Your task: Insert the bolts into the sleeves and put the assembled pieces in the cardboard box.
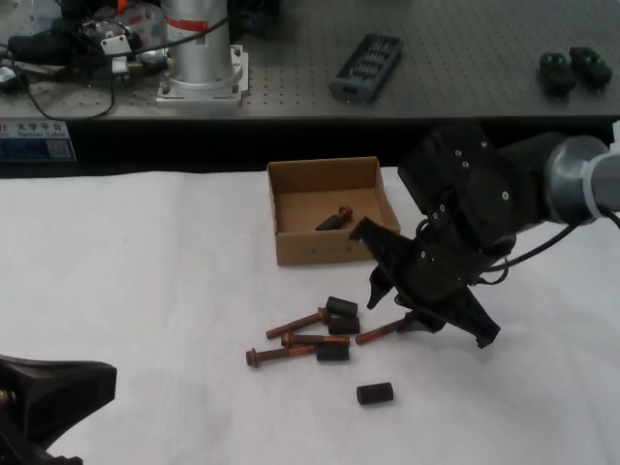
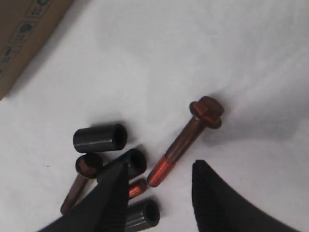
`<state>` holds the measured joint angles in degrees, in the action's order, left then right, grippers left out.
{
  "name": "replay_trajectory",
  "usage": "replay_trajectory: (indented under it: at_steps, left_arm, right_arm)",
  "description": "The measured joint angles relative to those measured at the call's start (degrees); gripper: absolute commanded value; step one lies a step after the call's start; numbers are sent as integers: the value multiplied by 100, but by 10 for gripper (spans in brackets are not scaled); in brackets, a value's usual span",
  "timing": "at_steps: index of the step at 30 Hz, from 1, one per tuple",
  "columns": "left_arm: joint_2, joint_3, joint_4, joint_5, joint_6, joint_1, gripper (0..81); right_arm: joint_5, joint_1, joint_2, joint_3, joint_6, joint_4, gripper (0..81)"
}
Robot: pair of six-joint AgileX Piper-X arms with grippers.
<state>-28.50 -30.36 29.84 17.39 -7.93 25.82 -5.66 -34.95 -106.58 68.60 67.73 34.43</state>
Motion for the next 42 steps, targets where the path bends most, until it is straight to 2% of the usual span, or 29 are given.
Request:
replay_trajectory:
  at_steps: [3,10,42]
  left_arm:
    - [0,0,0,0,0,0,7]
    - [0,0,0,0,0,0,7]
    - [0,0,0,0,33,0,7]
  right_arm:
    - [-48,5,-24,24,265,5,287]
    - [-333,5,-203,40,471,54,286]
    - [-57,82,-466,40,715,28,286]
